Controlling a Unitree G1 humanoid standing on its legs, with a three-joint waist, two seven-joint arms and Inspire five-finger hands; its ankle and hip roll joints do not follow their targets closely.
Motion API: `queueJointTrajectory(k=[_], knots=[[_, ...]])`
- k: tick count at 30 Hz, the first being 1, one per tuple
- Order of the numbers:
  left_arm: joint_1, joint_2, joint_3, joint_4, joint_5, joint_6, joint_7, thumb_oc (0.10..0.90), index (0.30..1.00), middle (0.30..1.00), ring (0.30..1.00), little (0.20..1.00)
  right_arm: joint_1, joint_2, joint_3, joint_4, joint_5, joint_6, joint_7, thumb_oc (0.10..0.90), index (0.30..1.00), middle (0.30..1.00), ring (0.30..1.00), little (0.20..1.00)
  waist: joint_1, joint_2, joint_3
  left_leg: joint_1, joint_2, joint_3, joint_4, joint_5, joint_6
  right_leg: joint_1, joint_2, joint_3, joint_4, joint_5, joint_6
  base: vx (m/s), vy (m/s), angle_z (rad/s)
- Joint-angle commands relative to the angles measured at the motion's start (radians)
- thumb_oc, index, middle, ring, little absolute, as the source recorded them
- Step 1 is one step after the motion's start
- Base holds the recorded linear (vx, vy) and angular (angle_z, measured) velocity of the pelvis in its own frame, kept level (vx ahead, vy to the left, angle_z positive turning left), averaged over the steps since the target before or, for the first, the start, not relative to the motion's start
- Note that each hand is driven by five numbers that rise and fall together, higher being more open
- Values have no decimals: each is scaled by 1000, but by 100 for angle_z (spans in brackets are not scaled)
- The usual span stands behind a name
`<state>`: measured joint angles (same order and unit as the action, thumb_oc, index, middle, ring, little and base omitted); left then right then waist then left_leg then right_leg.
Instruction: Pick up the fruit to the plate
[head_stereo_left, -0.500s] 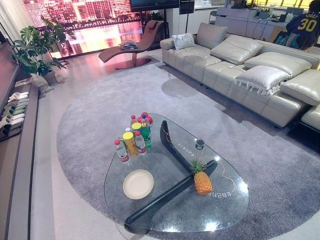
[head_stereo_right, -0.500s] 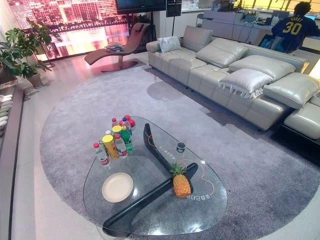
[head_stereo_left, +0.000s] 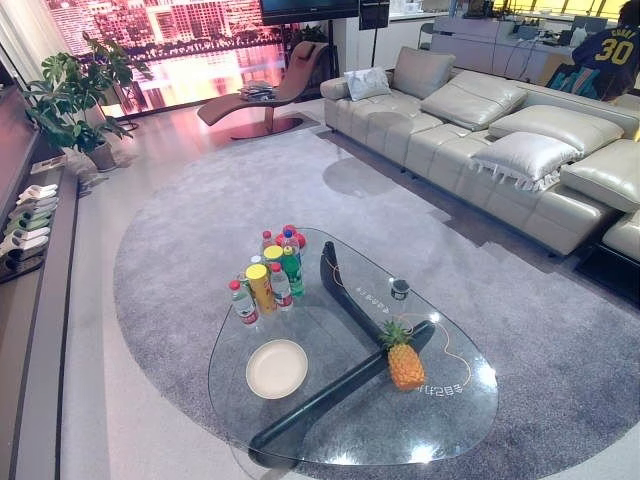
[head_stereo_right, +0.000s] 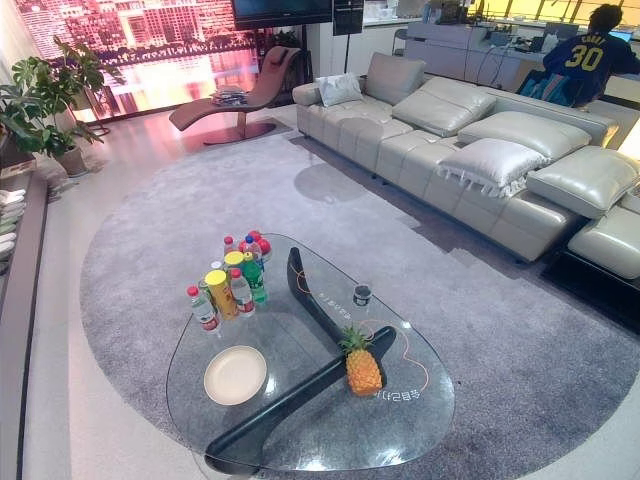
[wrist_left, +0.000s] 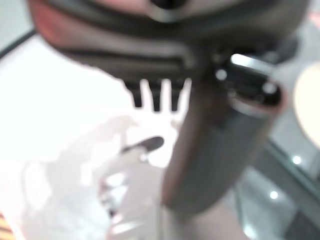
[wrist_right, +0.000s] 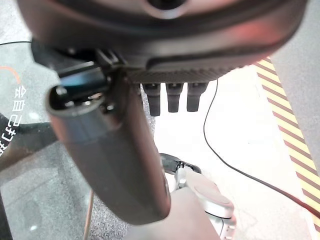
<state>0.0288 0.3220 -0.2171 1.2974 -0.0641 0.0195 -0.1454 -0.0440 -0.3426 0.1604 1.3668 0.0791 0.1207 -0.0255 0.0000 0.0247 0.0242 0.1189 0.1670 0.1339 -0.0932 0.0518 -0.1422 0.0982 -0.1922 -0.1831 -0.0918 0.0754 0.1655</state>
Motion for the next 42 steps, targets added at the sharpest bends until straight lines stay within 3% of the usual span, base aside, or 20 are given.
queueJointTrajectory(k=[1, 19, 31, 33, 36, 41, 42], knots=[[-101, -13, 19, 48, -22, -29, -26, 800, 900, 900, 900, 900, -78, 7, 9, 47, 10, -6, -31, 800, 900, 900, 900, 900, 14, -21, 52, 22, 3, 27, 6, -60, 20, 10, -27, -18, 5, -26, 17, 0, 0, 0], [-78, -16, 23, 35, -47, -29, -15, 800, 900, 900, 900, 900, -56, 2, 6, 35, -10, -9, -32, 800, 900, 900, 900, 900, 20, -30, 87, -18, 3, 27, 6, -45, 18, -29, -24, -17, 5, -10, 21, 12, 0, 0], [-201, -5, 4, -39, -233, -61, 35, 800, 900, 900, 900, 900, -173, -23, 57, -9, 61, 20, -56, 800, 900, 900, 900, 900, 19, -6, 294, -248, -39, -19, 6, 3, 41, -263, -16, 13, 5, 53, 7, -136, -3, -1], [-214, 3, 6, -62, -272, -81, -3, 800, 900, 900, 900, 900, -189, -36, 54, -20, 79, 24, -67, 800, 900, 900, 900, 900, 19, -1, 322, -278, -49, -29, 6, 10, 44, -288, -14, 14, 5, 61, 5, -68, 5, 4], [-234, 17, -11, -127, -367, -98, -130, 800, 900, 900, 900, 900, -215, -66, 40, -40, 128, -17, -97, 800, 900, 900, 900, 900, 22, 4, 360, -316, -57, -36, 6, 18, 43, -321, -12, 15, 5, 71, 1, -56, 0, 3], [-270, 52, -15, -174, -508, -138, -87, 800, 900, 900, 900, 900, -255, -112, -3, -101, 181, -133, -204, 800, 900, 900, 900, 900, 20, 7, 416, -371, -62, -49, 6, 35, 39, -376, -12, 21, 18, 80, -2, -52, -6, 2], [-288, 62, 7, -179, -570, -145, -61, 800, 900, 900, 900, 900, -266, -125, -19, -116, 203, -180, -244, 800, 900, 900, 900, 900, 16, 8, 430, -389, -65, -51, 6, 40, 40, -401, -11, 32, 30, 78, -3, -80, 6, 1]])
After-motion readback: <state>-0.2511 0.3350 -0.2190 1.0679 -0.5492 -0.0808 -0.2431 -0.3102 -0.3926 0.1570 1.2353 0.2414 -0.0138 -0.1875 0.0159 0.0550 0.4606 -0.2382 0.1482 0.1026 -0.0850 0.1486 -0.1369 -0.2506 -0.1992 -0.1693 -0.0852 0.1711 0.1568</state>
